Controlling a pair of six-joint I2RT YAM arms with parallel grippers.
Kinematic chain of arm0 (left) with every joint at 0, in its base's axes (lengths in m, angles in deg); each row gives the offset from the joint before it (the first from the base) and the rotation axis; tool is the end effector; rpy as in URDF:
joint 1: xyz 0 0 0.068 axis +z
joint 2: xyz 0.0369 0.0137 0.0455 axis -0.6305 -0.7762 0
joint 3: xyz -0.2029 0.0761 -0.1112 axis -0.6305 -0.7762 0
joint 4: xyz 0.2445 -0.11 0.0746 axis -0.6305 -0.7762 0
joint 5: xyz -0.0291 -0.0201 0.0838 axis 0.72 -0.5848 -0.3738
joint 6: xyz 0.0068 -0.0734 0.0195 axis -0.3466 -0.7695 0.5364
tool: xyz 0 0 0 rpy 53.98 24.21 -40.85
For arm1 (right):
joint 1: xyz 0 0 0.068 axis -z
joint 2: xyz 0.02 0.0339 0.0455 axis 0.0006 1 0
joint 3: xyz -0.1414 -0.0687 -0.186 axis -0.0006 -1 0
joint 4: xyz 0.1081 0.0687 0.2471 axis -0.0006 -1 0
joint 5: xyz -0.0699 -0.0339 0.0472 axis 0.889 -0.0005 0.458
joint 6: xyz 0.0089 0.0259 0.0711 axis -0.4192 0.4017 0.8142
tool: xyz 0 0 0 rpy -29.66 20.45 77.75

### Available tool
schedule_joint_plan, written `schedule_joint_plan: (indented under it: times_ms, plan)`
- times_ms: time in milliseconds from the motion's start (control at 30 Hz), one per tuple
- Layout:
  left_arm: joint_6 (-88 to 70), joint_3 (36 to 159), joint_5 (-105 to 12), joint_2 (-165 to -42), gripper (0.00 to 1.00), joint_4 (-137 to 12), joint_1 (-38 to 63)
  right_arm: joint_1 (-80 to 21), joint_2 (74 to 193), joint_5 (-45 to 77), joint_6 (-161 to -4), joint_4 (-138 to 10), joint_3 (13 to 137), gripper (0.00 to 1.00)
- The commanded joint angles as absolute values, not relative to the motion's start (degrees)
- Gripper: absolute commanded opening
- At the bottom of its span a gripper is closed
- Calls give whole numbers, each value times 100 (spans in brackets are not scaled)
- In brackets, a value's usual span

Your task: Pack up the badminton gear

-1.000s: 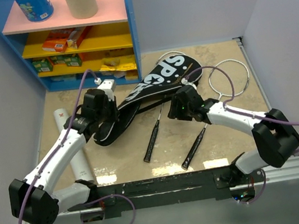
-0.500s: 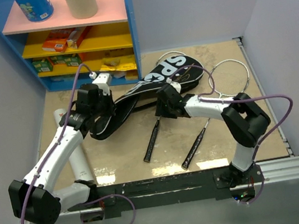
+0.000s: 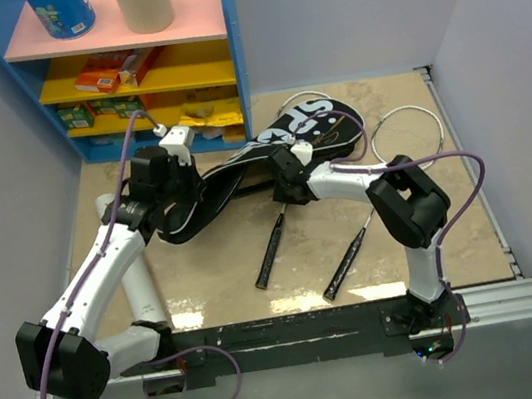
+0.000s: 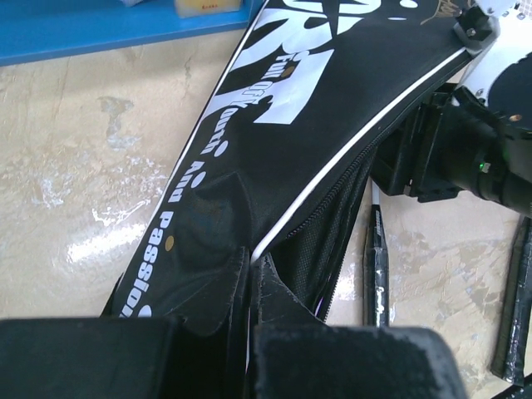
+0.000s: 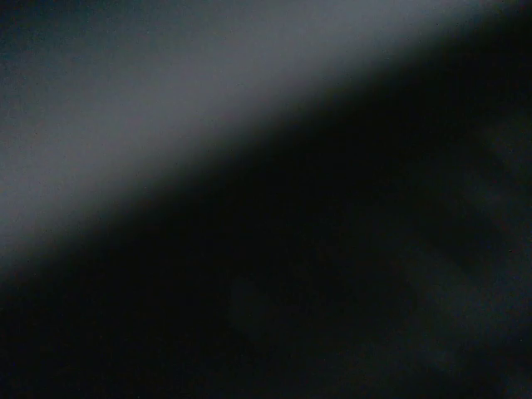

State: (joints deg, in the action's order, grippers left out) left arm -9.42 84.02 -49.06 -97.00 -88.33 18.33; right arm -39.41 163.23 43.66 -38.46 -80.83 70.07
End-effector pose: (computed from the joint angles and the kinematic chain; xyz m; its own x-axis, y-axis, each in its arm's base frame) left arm 0.2966 -0.1193 0.2696 -0.5919 -0.0006 -0.8060 0.3111 0.9223 -0.2292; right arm 0.3359 0.2470 0.0983 -0.7589 0.3167 -0.5690 0.2132 0.9464 0.2425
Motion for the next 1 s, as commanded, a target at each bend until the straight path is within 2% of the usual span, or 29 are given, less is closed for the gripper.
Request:
schedule_joint_plan:
  times_ms: [0,67,100,167,200,333,667,967]
  plan:
    - [-899,8411,-4685,-9619,0,-8137,1940,-3950,16641,4872,-3766,-8675,7307,40]
    - [-899,8375,-4624,-9619,0,-8093,1966,-3967,16764,4881,-3818,-8763,7395,32]
    - [-891,8375,-4606,-9611,0,-8093,1975,-3967,16808,4872,-3853,-8807,7421,23]
    - [-899,8349,-4562,-9593,0,-8058,2001,-3967,16896,4863,-3915,-8922,7466,10]
    - [-899,8332,-4544,-9567,0,-8040,2019,-3967,16923,4854,-3941,-8948,7457,0]
    - [-908,8191,-4439,-9496,0,-7952,2089,-3967,16800,4854,-4056,-9001,7230,0]
    - [-978,7980,-4430,-9391,0,-7820,2142,-3906,15307,5460,-4126,-9668,6982,0]
    - [-1093,7901,-4474,-9443,0,-7715,2150,-3844,13980,5241,-4065,-10539,6816,0]
